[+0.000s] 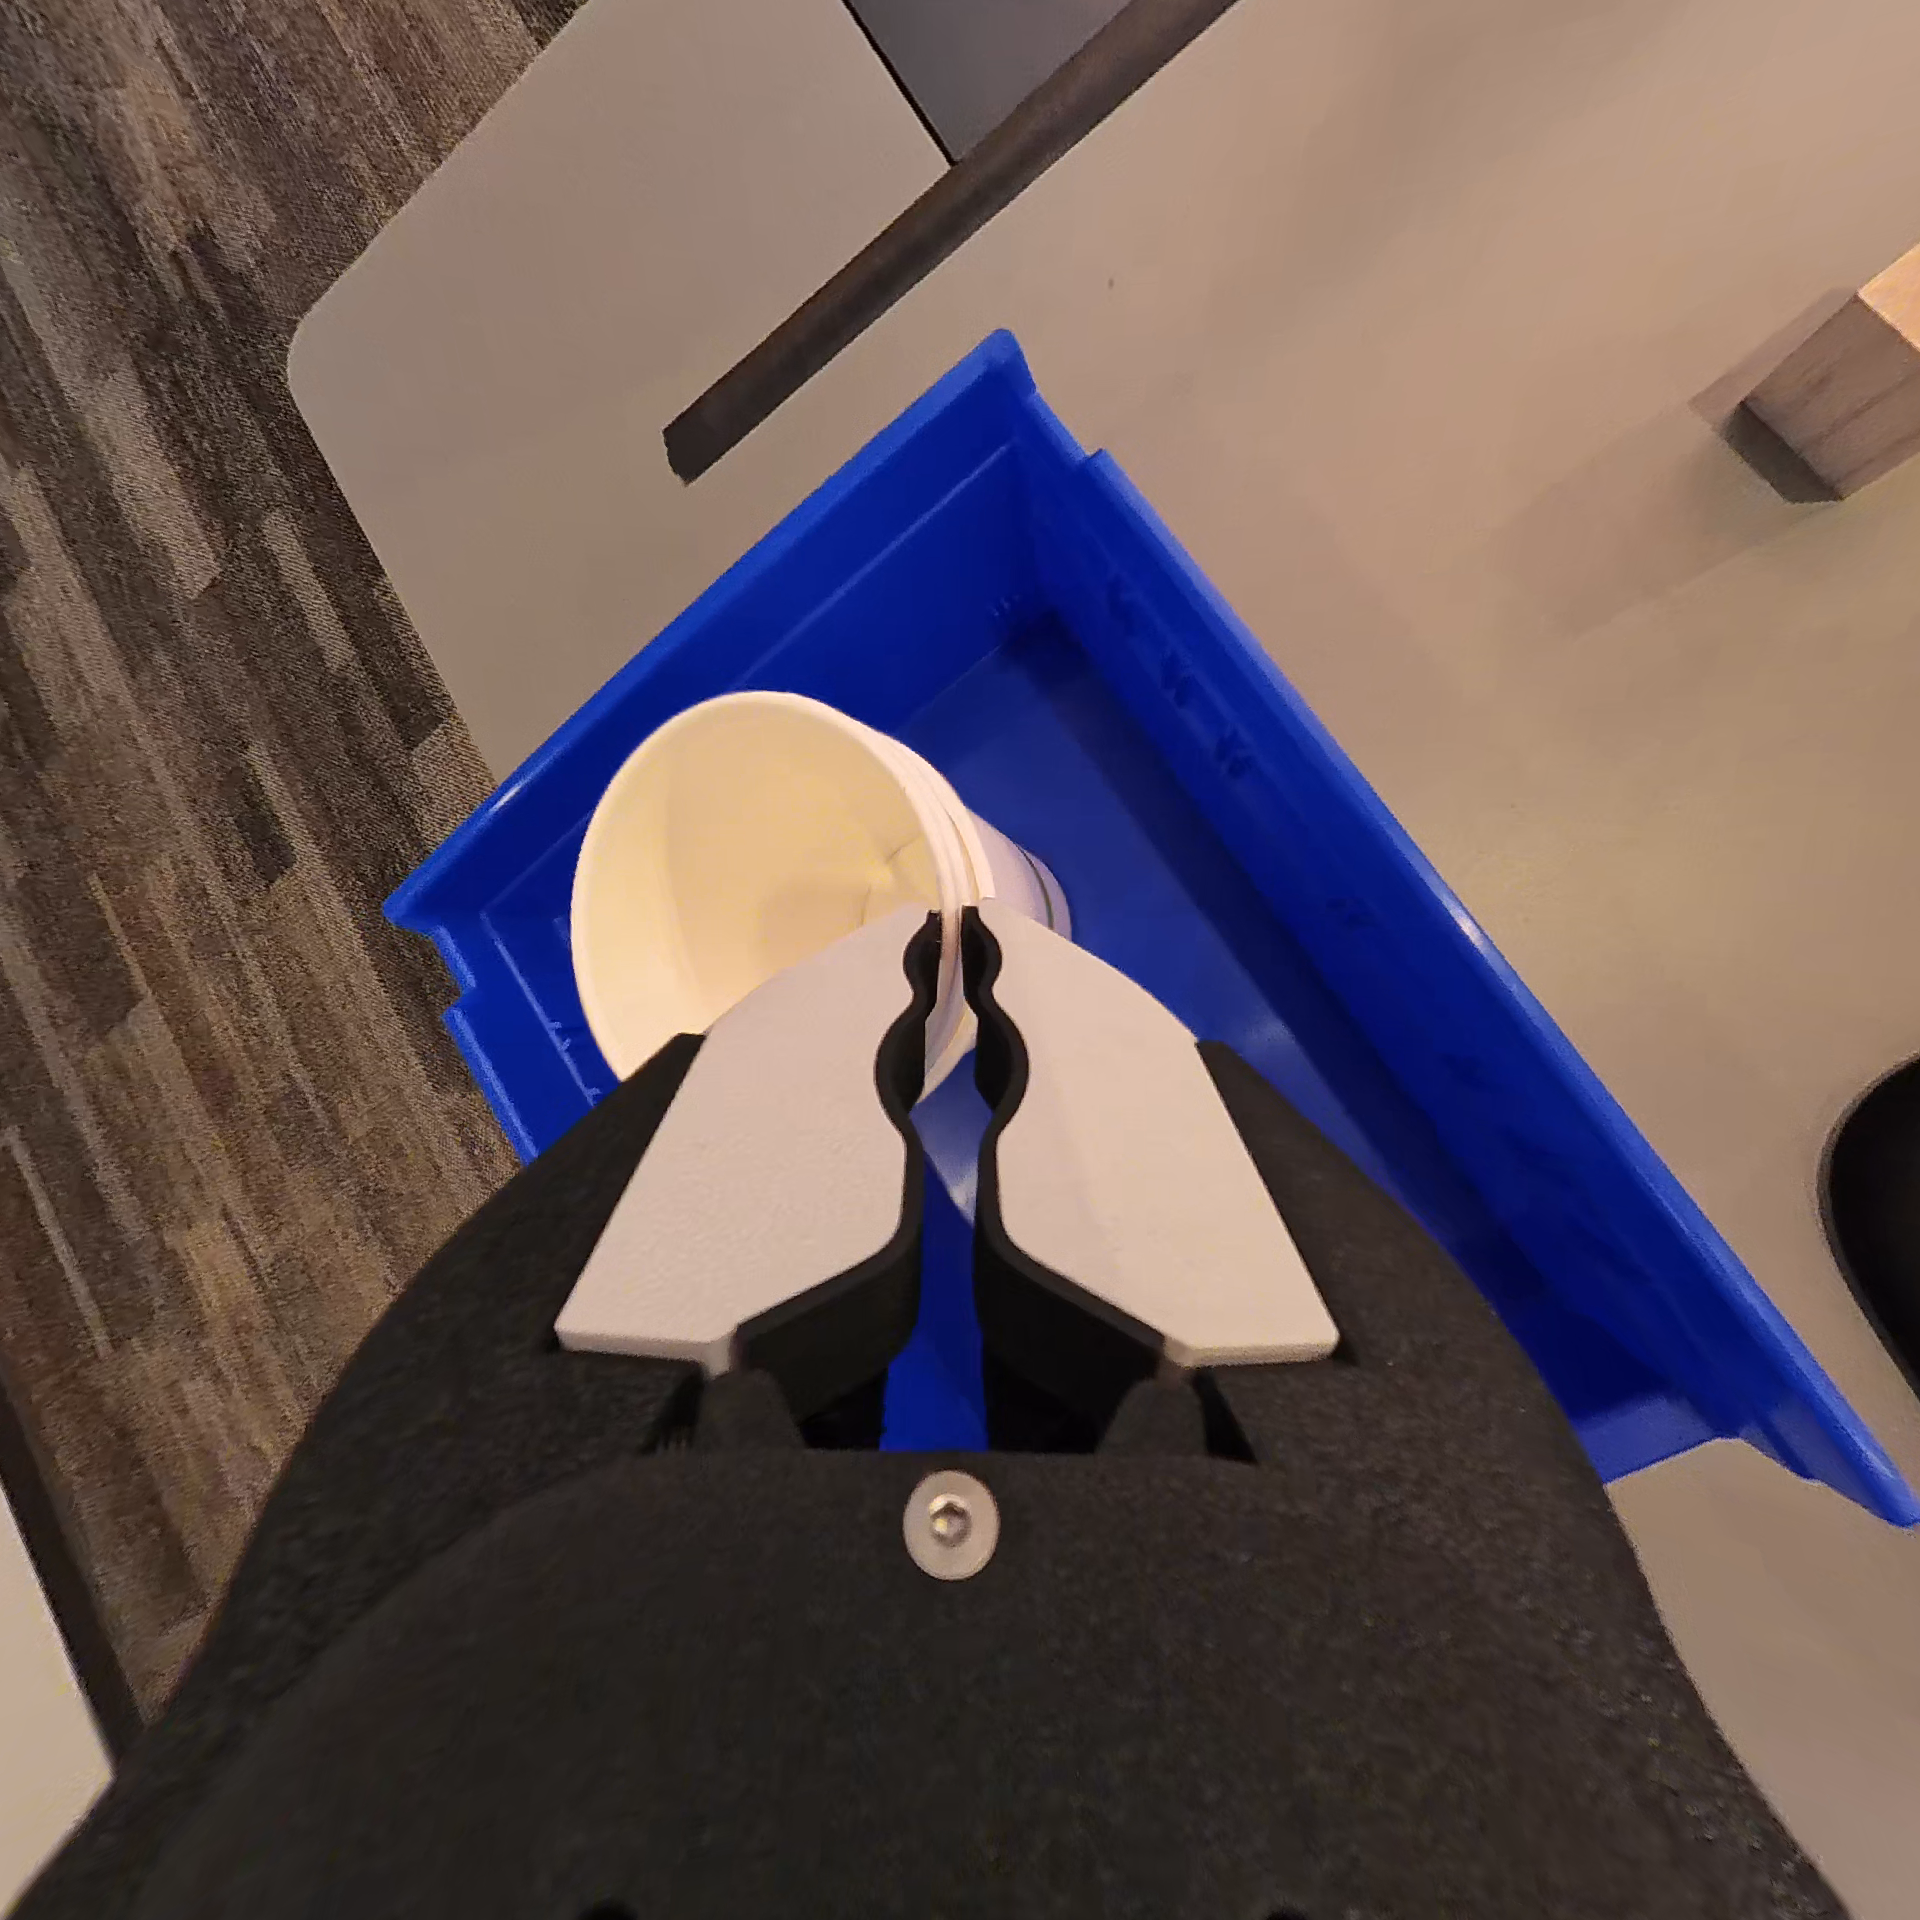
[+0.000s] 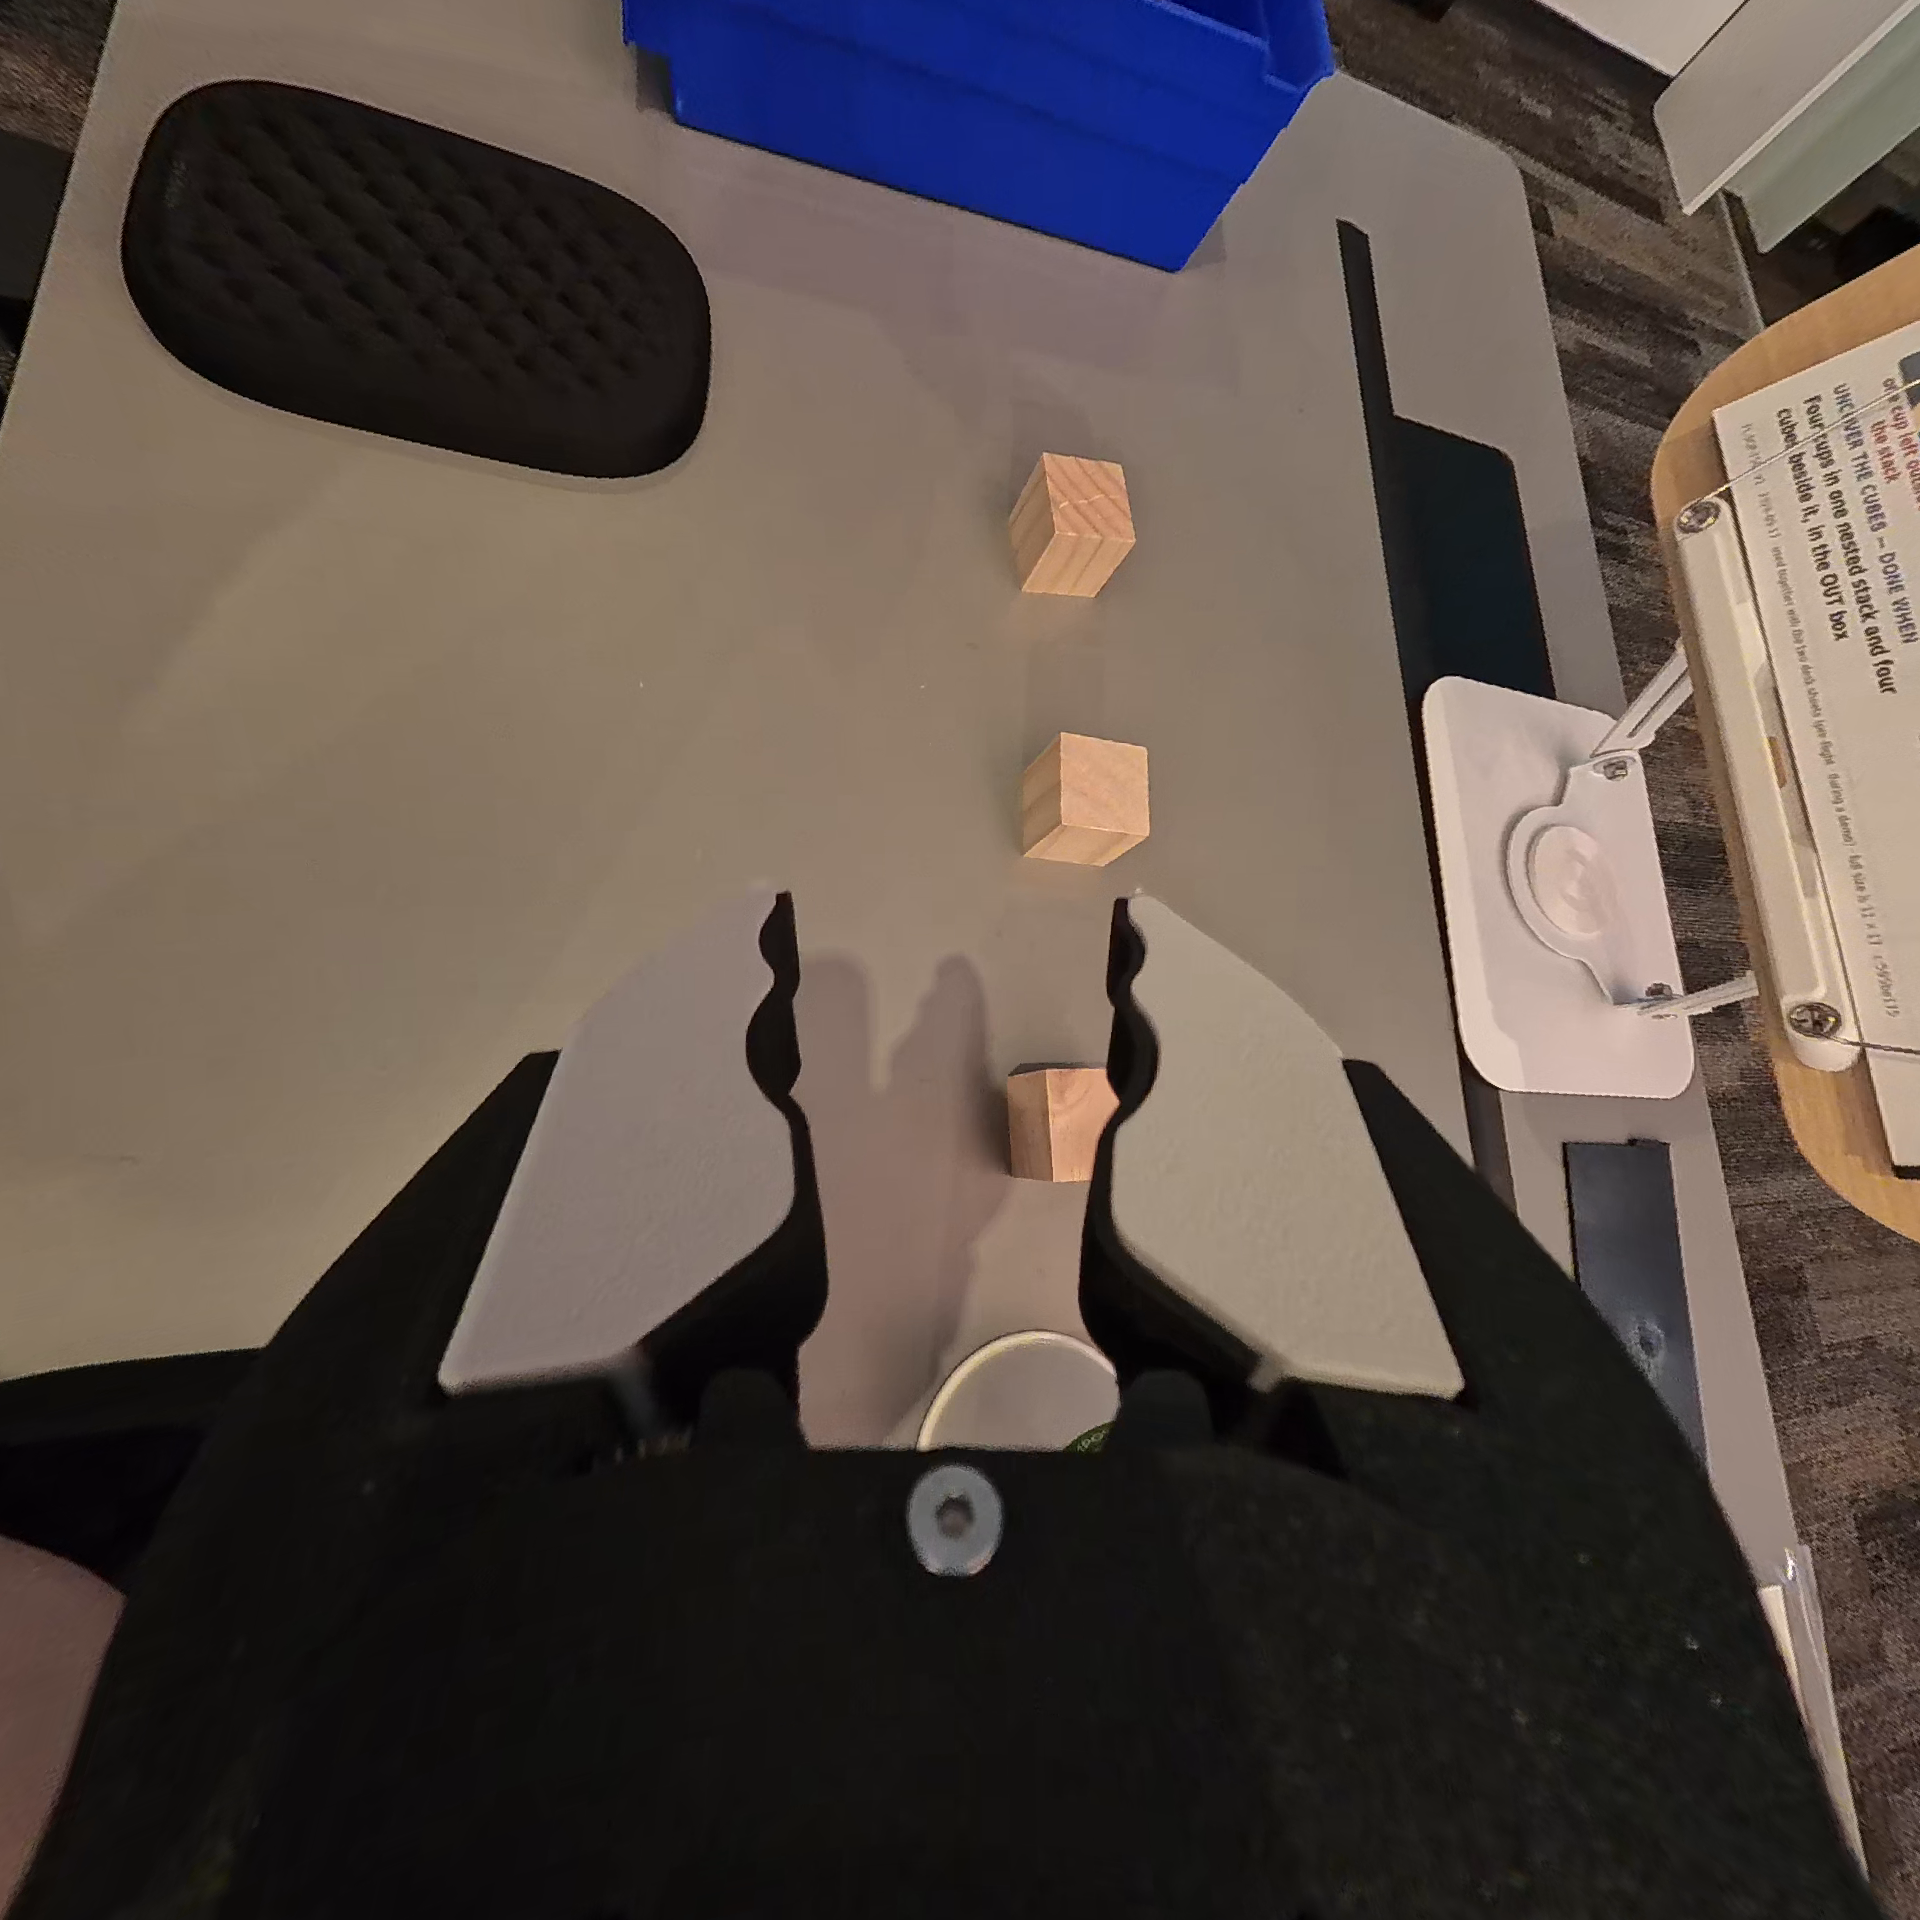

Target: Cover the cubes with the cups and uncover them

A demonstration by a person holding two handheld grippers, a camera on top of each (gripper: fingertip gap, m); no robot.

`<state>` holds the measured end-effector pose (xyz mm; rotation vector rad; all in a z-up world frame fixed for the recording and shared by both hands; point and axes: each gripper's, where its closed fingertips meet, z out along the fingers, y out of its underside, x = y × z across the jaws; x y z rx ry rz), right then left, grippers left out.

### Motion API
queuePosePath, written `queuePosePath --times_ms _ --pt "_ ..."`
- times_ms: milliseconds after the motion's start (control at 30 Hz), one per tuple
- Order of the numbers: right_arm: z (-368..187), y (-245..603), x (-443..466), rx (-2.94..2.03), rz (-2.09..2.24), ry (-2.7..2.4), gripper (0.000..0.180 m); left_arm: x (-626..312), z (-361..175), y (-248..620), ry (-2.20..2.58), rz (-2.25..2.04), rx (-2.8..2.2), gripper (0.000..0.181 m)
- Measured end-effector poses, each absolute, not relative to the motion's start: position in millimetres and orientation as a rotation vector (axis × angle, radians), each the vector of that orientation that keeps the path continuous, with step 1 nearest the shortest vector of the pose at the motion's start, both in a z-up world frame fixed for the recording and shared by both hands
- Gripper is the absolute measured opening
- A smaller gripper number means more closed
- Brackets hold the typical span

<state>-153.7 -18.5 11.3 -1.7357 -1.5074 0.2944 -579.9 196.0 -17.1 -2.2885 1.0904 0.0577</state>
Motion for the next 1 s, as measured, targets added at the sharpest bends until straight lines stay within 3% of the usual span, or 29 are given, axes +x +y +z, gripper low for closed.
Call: queuePosePath --times_ms 33,1000 --pt "10.4 -18.0 -153.2 -1.741 0.291 -1.508 0.057 -579.8 -15.7 195.2 1.098 0.059 -2.284 0.003" --pt "1.1 -19.7 -150.2 -1.780 0.275 -1.540 0.051 -574.6 -29.6 177.7 1.128 -0.040 -2.373 0.003"
